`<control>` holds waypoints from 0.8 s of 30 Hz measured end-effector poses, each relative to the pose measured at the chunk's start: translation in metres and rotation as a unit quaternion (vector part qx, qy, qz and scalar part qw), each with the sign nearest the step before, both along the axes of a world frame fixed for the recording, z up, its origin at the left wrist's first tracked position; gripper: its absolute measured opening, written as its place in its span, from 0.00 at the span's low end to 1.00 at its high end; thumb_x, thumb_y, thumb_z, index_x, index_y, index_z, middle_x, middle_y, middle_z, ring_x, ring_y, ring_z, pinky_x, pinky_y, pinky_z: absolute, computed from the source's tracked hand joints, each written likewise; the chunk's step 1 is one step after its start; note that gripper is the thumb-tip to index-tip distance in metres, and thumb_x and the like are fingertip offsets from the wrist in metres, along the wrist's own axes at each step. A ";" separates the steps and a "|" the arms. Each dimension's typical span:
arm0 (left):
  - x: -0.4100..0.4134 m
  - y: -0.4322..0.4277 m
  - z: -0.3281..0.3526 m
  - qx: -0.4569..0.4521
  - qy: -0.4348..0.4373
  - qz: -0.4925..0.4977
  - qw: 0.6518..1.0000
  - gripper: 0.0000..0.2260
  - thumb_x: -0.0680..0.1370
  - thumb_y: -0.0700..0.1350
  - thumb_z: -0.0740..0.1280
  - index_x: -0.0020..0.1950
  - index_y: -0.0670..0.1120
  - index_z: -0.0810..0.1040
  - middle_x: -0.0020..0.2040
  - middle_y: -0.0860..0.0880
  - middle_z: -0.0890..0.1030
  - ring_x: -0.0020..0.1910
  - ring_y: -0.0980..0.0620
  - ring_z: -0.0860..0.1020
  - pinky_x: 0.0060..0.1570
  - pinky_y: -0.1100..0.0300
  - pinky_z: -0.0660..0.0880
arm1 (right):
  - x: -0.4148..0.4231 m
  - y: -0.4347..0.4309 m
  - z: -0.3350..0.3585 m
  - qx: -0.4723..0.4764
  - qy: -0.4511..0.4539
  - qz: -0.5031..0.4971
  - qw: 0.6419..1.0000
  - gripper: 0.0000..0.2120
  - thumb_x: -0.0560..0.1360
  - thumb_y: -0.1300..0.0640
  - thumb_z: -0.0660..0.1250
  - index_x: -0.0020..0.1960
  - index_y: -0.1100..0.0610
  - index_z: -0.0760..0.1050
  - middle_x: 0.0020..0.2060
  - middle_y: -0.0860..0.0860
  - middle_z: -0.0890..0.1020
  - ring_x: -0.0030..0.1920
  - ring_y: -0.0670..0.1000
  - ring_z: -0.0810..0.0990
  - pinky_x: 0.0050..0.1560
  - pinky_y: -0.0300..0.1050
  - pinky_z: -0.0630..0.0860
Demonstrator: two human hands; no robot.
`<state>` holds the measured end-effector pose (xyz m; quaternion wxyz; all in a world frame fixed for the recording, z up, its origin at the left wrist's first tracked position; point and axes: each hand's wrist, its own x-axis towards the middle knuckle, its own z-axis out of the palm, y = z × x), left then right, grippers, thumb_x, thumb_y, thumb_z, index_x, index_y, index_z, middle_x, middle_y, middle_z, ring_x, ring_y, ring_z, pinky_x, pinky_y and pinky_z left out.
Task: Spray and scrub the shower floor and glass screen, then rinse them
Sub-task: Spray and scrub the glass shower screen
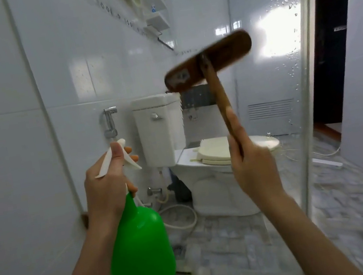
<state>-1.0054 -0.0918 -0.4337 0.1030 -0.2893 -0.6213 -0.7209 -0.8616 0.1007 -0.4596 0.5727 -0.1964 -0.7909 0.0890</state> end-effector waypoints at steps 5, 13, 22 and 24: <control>0.011 0.011 0.004 0.007 0.008 -0.022 1.000 0.15 0.82 0.59 0.59 0.44 0.57 0.82 0.44 0.51 0.86 0.25 0.45 0.73 0.28 0.57 0.70 | 0.041 -0.017 -0.080 -0.057 -0.011 -0.030 0.998 0.28 0.81 0.51 0.54 0.76 0.35 0.47 0.21 0.45 0.65 0.19 0.46 0.68 0.19 0.35 0.65; 0.023 0.027 0.004 0.016 0.009 -0.043 0.999 0.14 0.81 0.60 0.59 0.45 0.58 0.82 0.46 0.51 0.86 0.21 0.49 0.71 0.28 0.57 0.70 | 0.032 0.020 0.003 -0.011 0.038 -0.020 0.999 0.26 0.81 0.53 0.55 0.77 0.45 0.50 0.23 0.44 0.63 0.20 0.43 0.63 0.23 0.32 0.67; 0.030 0.036 0.006 0.011 0.011 -0.063 0.998 0.15 0.82 0.58 0.59 0.47 0.54 0.82 0.46 0.50 0.86 0.20 0.51 0.69 0.28 0.58 0.68 | 0.054 0.009 -0.069 -0.090 0.049 -0.015 0.995 0.30 0.81 0.53 0.55 0.75 0.33 0.46 0.23 0.48 0.66 0.20 0.47 0.66 0.20 0.44 0.70; 0.032 0.037 0.007 0.012 0.016 -0.061 0.998 0.15 0.82 0.59 0.59 0.46 0.56 0.82 0.46 0.50 0.86 0.20 0.51 0.69 0.29 0.57 0.69 | 0.041 0.030 0.000 -0.044 0.086 -0.001 0.995 0.26 0.82 0.52 0.53 0.76 0.40 0.48 0.25 0.49 0.67 0.22 0.46 0.67 0.22 0.40 0.71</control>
